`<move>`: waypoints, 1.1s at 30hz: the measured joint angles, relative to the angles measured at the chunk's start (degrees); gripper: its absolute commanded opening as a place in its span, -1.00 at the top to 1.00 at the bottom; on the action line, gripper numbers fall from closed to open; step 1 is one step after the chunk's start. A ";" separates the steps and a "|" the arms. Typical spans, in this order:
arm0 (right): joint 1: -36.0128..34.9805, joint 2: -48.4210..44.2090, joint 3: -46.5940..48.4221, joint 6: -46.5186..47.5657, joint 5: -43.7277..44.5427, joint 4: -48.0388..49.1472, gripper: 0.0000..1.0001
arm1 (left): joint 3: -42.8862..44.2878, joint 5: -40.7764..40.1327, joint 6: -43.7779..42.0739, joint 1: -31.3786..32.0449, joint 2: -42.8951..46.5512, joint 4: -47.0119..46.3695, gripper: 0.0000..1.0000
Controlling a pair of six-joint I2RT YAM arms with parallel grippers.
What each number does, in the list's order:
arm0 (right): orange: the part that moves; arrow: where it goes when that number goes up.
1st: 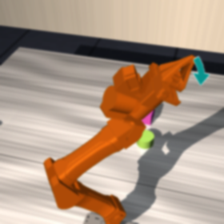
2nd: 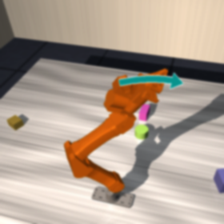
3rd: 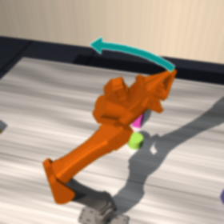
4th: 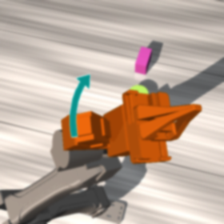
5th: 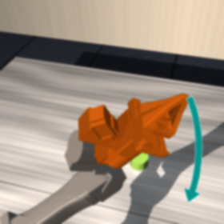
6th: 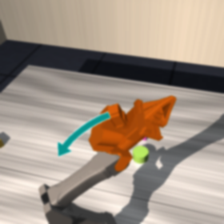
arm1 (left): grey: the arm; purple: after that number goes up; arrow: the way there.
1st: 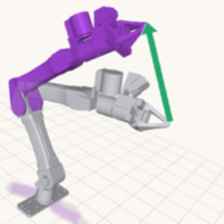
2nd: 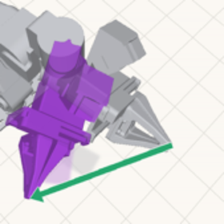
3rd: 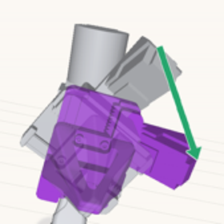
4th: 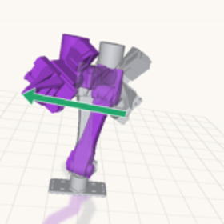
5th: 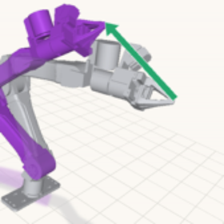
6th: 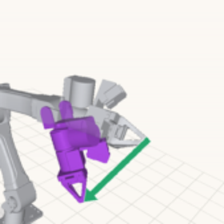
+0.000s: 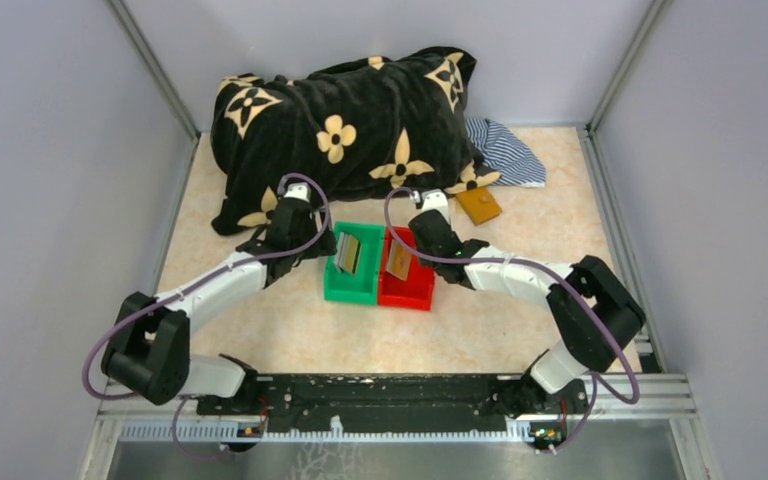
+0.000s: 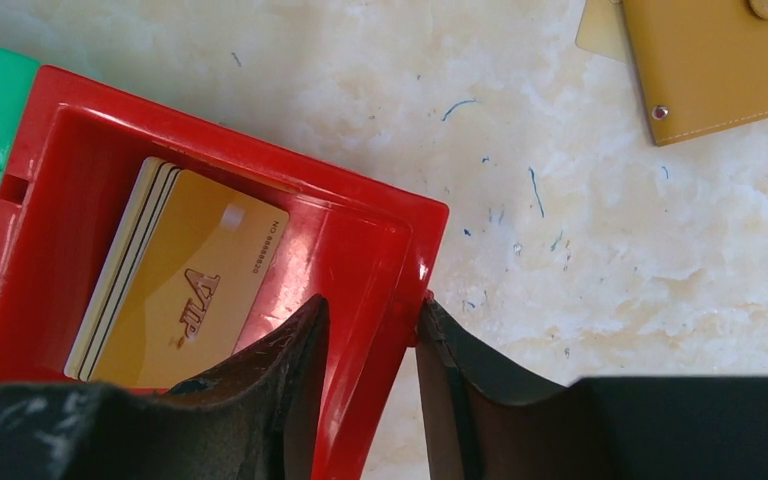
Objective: Take the credit cards out of the card holder
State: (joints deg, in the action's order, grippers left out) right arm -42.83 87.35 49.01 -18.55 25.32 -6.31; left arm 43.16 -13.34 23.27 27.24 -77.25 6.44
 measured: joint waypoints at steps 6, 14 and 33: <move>1.62 2.84 1.31 0.39 0.02 0.87 0.24 | 1.57 -1.20 -0.46 0.04 -3.02 0.02 -0.70; 4.70 7.32 4.76 0.98 -0.35 2.12 0.24 | 5.64 -3.80 -0.50 0.07 -8.87 0.02 -0.69; 9.64 18.03 17.51 3.54 -1.84 1.99 0.24 | 16.04 -6.82 -0.17 -2.64 -19.34 -0.79 -0.69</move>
State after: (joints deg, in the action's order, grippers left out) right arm -33.19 105.38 66.52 -15.00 23.49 -4.32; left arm 59.20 -20.16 23.09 24.60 -96.60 5.65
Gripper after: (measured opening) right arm 0.379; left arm 0.848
